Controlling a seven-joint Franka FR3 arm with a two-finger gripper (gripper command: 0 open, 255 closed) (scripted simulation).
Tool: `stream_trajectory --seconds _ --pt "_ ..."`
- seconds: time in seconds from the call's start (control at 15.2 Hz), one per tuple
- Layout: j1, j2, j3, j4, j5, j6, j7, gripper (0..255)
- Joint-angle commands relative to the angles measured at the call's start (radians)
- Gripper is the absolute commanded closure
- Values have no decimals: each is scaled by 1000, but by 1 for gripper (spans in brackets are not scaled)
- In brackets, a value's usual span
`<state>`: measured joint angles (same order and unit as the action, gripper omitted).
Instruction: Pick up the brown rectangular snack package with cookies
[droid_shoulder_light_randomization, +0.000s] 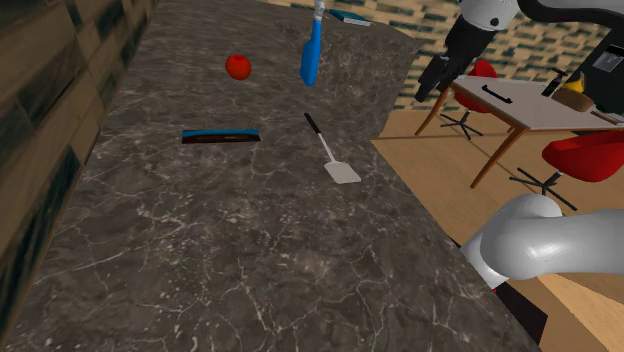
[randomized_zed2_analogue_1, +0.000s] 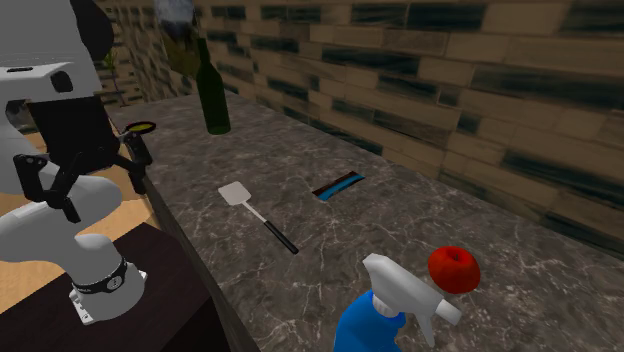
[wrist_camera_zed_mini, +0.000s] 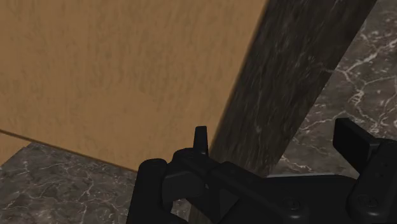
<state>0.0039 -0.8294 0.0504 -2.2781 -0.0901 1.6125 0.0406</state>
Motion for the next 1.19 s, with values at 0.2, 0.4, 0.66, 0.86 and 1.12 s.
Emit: stream_trajectory --seconds 0.2,0.4,0.66,0.86,1.12 --pt "32 105 11 49 12 45 -39 0" --pt "62 209 24 105 24 81 -79 0" --pt "99 345 46 189 38 117 -131 0" --pt "125 445 66 259 46 134 -170 0" --pt "159 576 96 362 52 145 -219 0"
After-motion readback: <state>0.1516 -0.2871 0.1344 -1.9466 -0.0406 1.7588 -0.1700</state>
